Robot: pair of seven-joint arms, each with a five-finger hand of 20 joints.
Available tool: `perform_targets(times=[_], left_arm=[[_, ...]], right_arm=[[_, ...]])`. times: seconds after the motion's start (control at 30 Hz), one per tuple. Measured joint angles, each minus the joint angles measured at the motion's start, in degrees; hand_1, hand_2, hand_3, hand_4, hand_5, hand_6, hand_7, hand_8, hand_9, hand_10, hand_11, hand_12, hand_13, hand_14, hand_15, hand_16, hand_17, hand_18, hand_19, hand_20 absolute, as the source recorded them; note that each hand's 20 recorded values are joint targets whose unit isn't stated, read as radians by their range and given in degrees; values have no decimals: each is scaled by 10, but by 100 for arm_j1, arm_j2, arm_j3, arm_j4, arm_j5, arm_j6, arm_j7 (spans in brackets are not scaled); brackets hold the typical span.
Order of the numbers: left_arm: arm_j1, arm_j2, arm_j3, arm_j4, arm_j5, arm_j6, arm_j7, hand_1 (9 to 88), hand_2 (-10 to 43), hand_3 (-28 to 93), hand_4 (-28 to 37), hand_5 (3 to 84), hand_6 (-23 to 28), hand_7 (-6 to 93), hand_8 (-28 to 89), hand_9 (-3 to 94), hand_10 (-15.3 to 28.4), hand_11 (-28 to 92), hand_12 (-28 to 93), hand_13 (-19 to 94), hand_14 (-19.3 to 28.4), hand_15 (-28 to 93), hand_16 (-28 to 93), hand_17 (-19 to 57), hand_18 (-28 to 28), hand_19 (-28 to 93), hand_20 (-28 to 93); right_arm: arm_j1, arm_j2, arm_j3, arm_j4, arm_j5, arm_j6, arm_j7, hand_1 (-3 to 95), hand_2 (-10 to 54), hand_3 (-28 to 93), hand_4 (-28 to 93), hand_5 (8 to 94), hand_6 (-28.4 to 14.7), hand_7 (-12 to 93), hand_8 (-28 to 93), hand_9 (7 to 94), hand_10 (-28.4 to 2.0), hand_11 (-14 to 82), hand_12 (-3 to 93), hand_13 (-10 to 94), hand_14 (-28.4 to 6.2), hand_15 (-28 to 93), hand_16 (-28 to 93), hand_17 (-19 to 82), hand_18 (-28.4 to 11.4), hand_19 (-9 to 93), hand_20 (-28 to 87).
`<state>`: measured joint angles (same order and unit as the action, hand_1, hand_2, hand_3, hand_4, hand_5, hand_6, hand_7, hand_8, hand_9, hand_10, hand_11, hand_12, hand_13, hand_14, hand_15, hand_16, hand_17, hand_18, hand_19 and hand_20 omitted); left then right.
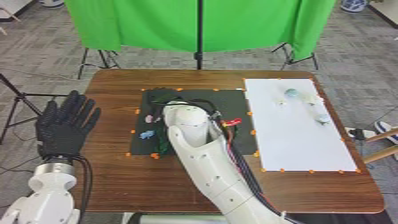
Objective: Arrange flowers
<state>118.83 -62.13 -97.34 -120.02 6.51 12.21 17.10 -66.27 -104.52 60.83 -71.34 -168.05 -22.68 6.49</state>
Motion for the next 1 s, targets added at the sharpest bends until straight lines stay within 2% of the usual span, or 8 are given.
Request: perform_targets(times=[0.1,0.23,0.47,0.7,0.8,0.83,1.0], left_arm=[[3,0,0,0,5,0,-18,300,145,734,-282,487,90,167,-86,407,151,256,145,308,153,432,-48,-43,149,346,184],[10,-6,0,0,10,1,-90,300,144,735,-282,487,90,167,-86,407,151,256,145,308,153,432,-48,-43,149,346,183],[13,-18,-7,1,16,1,-173,299,143,735,-281,486,90,168,-86,407,151,256,145,309,152,431,-48,-43,149,346,183],[13,-51,-7,2,16,2,-232,299,143,733,-281,486,89,168,-86,409,151,257,145,309,152,431,-47,-42,149,345,182],[30,-130,-41,0,27,7,-314,298,141,734,-280,486,90,167,-86,409,151,256,144,309,153,431,-47,-42,149,345,182],[45,-171,-69,-4,38,9,-357,299,141,734,-281,486,90,166,-86,409,151,256,144,310,153,430,-47,-42,149,344,181],[186,-370,-206,-53,94,11,-487,300,141,732,-282,485,90,165,-85,408,151,253,144,310,152,428,-47,-41,149,343,181]], right_arm=[[12,16,-24,2,0,85,190,606,-95,690,-283,618,-41,212,-44,633,-169,200,203,592,-102,505,403,337,-239,869,413],[45,123,-184,-46,2,91,495,597,-95,697,-283,609,-41,210,-116,624,-172,202,192,591,-105,510,398,336,-242,873,410],[77,448,-531,-381,6,-15,720,579,-95,709,-283,598,-48,206,-121,619,-176,202,189,587,-115,520,390,334,-247,875,408],[90,624,-701,-669,255,-170,819,516,-95,756,-282,589,-55,194,-117,608,-188,192,186,575,-145,545,336,330,-253,874,396],[75,687,-671,-838,667,-162,943,491,-95,775,-280,574,-62,181,-111,587,-197,186,184,560,-164,558,285,324,-257,872,389],[52,710,-618,-942,887,-150,1031,488,-95,776,-274,570,-64,174,-105,582,-199,183,183,554,-166,573,248,321,-258,871,386],[-132,972,-107,-1739,1924,168,1543,473,-95,773,-265,570,-65,175,-106,575,-202,181,183,535,-167,557,226,302,-250,827,361]])
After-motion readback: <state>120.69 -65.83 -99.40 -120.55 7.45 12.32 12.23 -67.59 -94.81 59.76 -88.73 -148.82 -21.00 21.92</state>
